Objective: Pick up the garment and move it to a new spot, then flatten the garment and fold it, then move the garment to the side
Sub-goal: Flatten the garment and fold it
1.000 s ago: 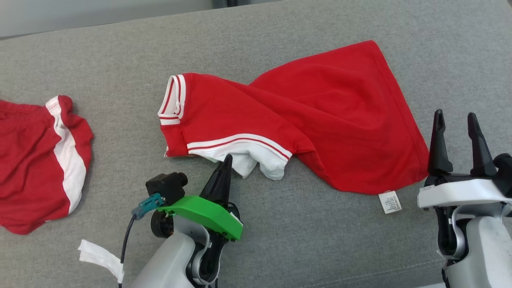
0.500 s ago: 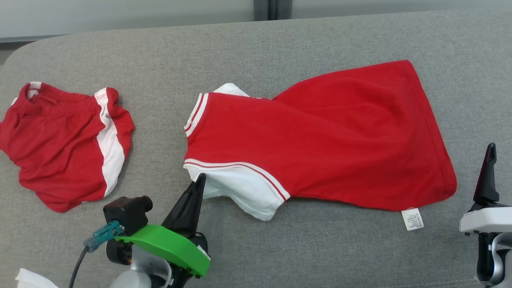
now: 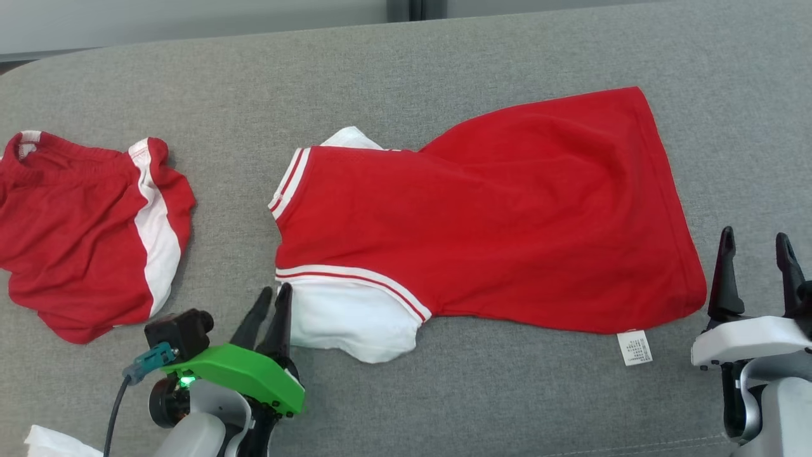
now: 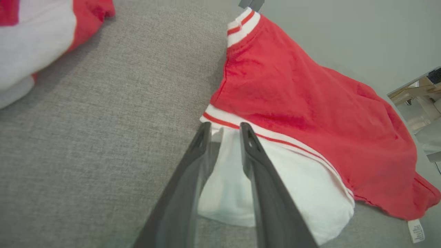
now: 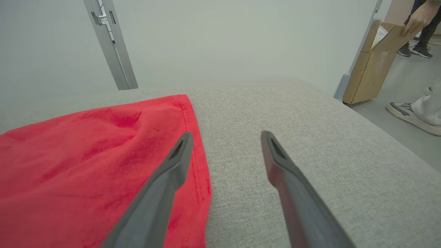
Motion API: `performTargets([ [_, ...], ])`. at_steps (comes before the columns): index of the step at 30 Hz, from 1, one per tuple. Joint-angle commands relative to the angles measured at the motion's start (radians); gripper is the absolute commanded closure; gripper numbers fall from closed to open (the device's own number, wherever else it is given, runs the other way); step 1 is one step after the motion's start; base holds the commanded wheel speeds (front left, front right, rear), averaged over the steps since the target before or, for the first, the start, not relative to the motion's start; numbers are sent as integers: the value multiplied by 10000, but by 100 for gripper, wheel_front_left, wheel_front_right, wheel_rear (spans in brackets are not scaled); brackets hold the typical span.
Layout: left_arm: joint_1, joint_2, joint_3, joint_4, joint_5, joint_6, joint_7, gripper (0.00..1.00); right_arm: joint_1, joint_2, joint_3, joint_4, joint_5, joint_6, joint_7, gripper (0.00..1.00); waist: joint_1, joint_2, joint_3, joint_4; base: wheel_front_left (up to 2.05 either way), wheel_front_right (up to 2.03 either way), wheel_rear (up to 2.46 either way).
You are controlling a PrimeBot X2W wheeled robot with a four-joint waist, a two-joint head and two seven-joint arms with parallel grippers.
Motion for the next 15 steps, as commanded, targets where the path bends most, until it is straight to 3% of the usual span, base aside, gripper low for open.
performTargets([
  [1,-168,-55,112,158,67,-93,-275,0,-120,-23,92,102,-180,-4,70,0,0,0,-75,32,0,0,0],
  [6,-288,-42,476,243,297,-142,-1158,0,-240,-51,365,241,-568,-4,893,0,0,0,-307,195,0,0,0],
  [9,-352,-5,618,17,801,-51,-1475,0,-428,-333,634,317,-658,-4,1976,0,0,0,-404,313,0,0,0],
  [15,-310,-515,664,-753,1406,-89,-1645,0,-1044,-1175,1107,782,-273,-4,4504,0,0,0,-435,640,0,0,0],
])
